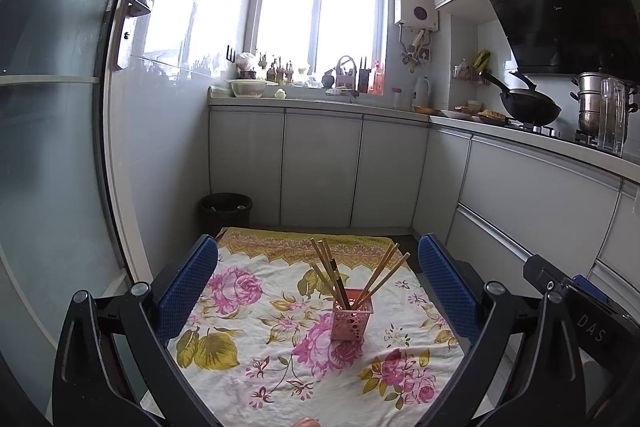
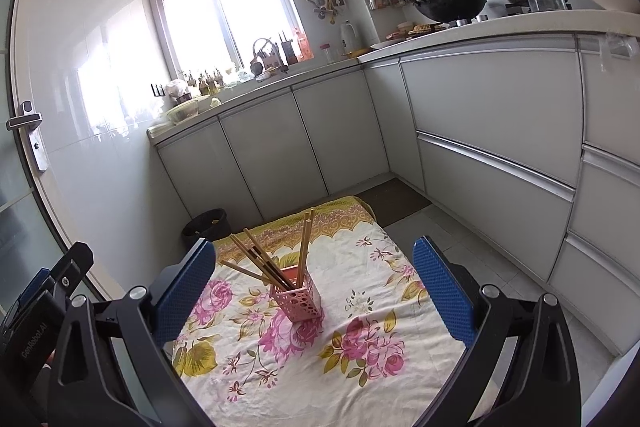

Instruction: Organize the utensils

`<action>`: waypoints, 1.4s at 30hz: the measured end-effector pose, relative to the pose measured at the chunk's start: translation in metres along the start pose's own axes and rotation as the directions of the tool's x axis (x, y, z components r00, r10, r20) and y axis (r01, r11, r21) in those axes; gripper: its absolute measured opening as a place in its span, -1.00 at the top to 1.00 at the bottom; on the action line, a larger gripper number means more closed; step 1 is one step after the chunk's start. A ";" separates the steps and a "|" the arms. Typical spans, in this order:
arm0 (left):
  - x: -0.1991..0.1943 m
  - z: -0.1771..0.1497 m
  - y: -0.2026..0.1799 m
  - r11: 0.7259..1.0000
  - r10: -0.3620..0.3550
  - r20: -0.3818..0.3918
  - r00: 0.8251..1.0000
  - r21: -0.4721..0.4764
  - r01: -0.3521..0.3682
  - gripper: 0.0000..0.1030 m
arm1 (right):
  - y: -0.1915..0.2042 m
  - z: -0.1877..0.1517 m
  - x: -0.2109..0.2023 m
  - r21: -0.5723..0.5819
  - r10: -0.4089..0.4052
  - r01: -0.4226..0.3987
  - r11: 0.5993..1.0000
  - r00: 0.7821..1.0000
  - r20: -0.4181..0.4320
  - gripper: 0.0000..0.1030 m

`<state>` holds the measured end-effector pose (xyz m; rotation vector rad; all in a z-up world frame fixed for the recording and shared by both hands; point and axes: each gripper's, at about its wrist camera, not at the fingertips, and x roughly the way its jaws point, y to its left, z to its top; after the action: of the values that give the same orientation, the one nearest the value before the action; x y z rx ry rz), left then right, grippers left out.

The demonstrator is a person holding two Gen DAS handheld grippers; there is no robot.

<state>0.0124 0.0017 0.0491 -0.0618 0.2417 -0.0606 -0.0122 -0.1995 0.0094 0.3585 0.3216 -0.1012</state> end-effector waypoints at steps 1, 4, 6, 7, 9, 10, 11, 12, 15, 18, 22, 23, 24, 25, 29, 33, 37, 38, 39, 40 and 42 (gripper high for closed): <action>0.000 0.001 0.000 1.000 0.000 0.000 1.000 -0.002 0.000 -0.86 | 0.000 0.000 0.000 0.000 0.000 0.000 1.000 1.000 0.000 -0.87; 0.000 0.001 0.000 1.000 -0.001 -0.001 1.000 0.000 0.001 -0.86 | -0.001 0.000 0.000 -0.002 0.000 0.000 1.000 1.000 -0.002 -0.87; 0.000 0.002 -0.001 1.000 0.001 -0.001 1.000 0.001 -0.001 -0.86 | -0.001 0.001 0.000 -0.001 -0.001 0.001 1.000 1.000 -0.002 -0.87; 0.000 0.002 -0.001 1.000 0.001 -0.001 1.000 0.000 -0.001 -0.86 | -0.001 0.001 0.000 -0.001 0.000 0.000 1.000 1.000 -0.002 -0.87; 0.000 0.002 0.000 1.000 0.000 -0.002 1.000 -0.001 0.000 -0.86 | -0.001 0.001 0.000 -0.002 0.000 0.000 1.000 1.000 -0.002 -0.87; 0.000 0.002 0.000 1.000 0.000 -0.002 1.000 0.000 0.000 -0.86 | -0.001 0.001 0.000 -0.002 0.000 0.000 1.000 1.000 -0.003 -0.87; -0.001 0.002 0.000 1.000 0.001 -0.002 1.000 -0.001 -0.001 -0.86 | -0.001 0.001 0.000 -0.003 0.000 0.000 1.000 1.000 -0.003 -0.87; -0.001 0.002 0.000 1.000 0.001 -0.002 1.000 0.000 -0.001 -0.86 | -0.001 0.000 0.001 -0.003 0.001 -0.001 1.000 1.000 -0.003 -0.87; 0.000 0.002 -0.001 1.000 0.003 -0.003 1.000 0.005 -0.003 -0.86 | -0.001 0.000 0.000 -0.005 0.003 -0.003 1.000 1.000 -0.005 -0.87; 0.000 0.002 -0.001 1.000 0.007 -0.006 1.000 0.016 -0.007 -0.86 | -0.002 0.001 0.001 -0.006 0.004 -0.004 1.000 1.000 -0.007 -0.87; 0.000 0.002 -0.001 0.999 0.029 0.001 1.000 0.021 -0.029 -0.86 | -0.002 0.001 0.002 -0.007 0.004 -0.004 1.000 1.000 -0.008 -0.87; 0.001 0.003 -0.001 0.999 0.032 -0.002 0.999 0.021 -0.032 -0.86 | -0.002 0.000 0.001 -0.006 0.003 -0.003 1.000 1.000 -0.008 -0.87; 0.001 0.003 -0.001 0.999 0.037 -0.005 0.999 0.022 -0.037 -0.86 | -0.002 0.000 0.001 -0.005 0.003 -0.003 1.000 1.000 -0.008 -0.87; 0.002 0.003 -0.002 0.999 0.039 -0.008 0.999 0.024 -0.039 -0.86 | -0.002 0.000 0.002 -0.006 0.003 -0.003 1.000 1.000 -0.009 -0.87; 0.007 0.005 0.002 0.999 0.050 -0.045 0.998 -0.009 -0.050 -0.86 | -0.004 0.000 0.003 -0.007 0.002 -0.002 1.000 1.000 -0.017 -0.87; 0.008 0.004 0.009 0.997 0.068 -0.026 0.997 -0.036 -0.069 -0.86 | -0.007 -0.001 0.006 -0.006 0.000 0.000 1.000 1.000 -0.020 -0.87; 0.008 0.004 0.013 0.998 0.044 0.006 0.999 -0.040 -0.044 -0.85 | -0.009 -0.001 0.009 0.001 -0.001 0.001 1.000 1.000 -0.031 -0.87; 0.008 0.005 0.012 0.998 0.047 0.010 0.999 -0.034 -0.046 -0.85 | -0.010 -0.002 0.010 0.003 -0.002 0.002 1.000 0.999 -0.033 -0.87; 0.007 0.005 0.012 0.998 0.054 0.017 0.998 -0.029 -0.054 -0.85 | -0.011 -0.001 0.011 0.005 0.000 0.001 1.000 0.999 -0.036 -0.87; 0.007 0.006 0.011 0.998 0.063 0.025 0.998 -0.026 -0.062 -0.86 | -0.011 -0.002 0.012 0.006 0.000 0.000 1.000 0.999 -0.037 -0.87; 0.006 0.007 0.011 0.998 0.063 0.030 0.998 -0.023 -0.062 -0.86 | -0.011 -0.002 0.012 0.005 -0.001 0.001 1.000 0.999 -0.036 -0.87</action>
<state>0.0200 0.0123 0.0538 -0.0775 0.2140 0.0050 -0.0029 -0.2098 0.0000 0.3650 0.3573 -0.0966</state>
